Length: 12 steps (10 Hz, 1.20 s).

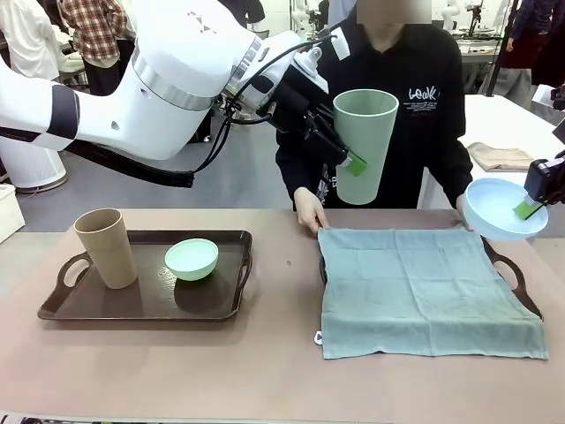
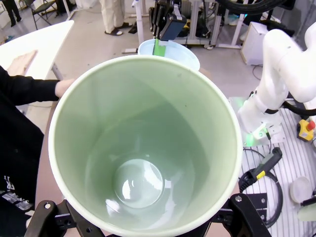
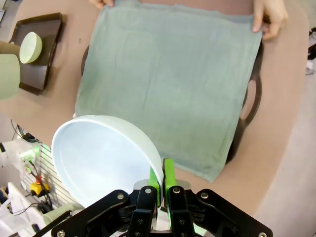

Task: Set up a tray with a mat and arrange the tableware.
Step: Place the Picnic Bowl and Reusable plastic cup back onto the Handle tray in front of the human's position.

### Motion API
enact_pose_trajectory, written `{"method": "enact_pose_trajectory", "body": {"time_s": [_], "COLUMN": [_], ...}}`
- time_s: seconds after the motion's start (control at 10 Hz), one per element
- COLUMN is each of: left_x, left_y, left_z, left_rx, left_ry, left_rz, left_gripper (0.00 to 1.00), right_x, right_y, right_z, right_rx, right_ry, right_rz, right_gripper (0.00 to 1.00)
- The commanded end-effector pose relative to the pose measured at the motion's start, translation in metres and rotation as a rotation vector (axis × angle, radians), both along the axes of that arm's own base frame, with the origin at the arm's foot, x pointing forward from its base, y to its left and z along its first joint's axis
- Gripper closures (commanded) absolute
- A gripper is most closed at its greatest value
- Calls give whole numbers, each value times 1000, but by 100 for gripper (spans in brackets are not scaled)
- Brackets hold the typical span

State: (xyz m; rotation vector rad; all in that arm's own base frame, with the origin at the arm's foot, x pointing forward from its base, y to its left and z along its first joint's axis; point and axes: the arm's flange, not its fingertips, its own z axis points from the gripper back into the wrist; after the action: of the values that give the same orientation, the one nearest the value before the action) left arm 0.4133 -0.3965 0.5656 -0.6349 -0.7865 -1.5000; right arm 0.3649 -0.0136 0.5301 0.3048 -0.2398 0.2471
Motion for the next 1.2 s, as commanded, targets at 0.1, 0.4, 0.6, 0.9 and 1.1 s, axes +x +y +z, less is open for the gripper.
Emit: {"method": "enact_pose_trajectory", "body": {"time_s": [0.1, 0.4, 0.6, 0.9, 1.1], "left_x": [-1, -1, -1, 0, 16], "left_y": [1, 1, 1, 0, -20], "left_z": [0, 0, 0, 0, -49], "left_rx": [-13, -13, -13, 0, 27], "left_ry": [-6, -6, -6, 0, -17], "left_rz": [-1, -1, -1, 0, 1], "left_gripper": [100, 100, 100, 15, 15], "right_x": [-2, -2, -2, 17, 44], "right_y": [-1, -1, -1, -7, -12], "right_z": [-2, -2, -2, -25, -83], "right_rx": [-14, -14, -14, -23, -71], "right_ry": [2, 2, 2, -2, 28], "right_rz": [7, 7, 7, -21, -62], "right_gripper": [100, 100, 100, 96, 96]}}
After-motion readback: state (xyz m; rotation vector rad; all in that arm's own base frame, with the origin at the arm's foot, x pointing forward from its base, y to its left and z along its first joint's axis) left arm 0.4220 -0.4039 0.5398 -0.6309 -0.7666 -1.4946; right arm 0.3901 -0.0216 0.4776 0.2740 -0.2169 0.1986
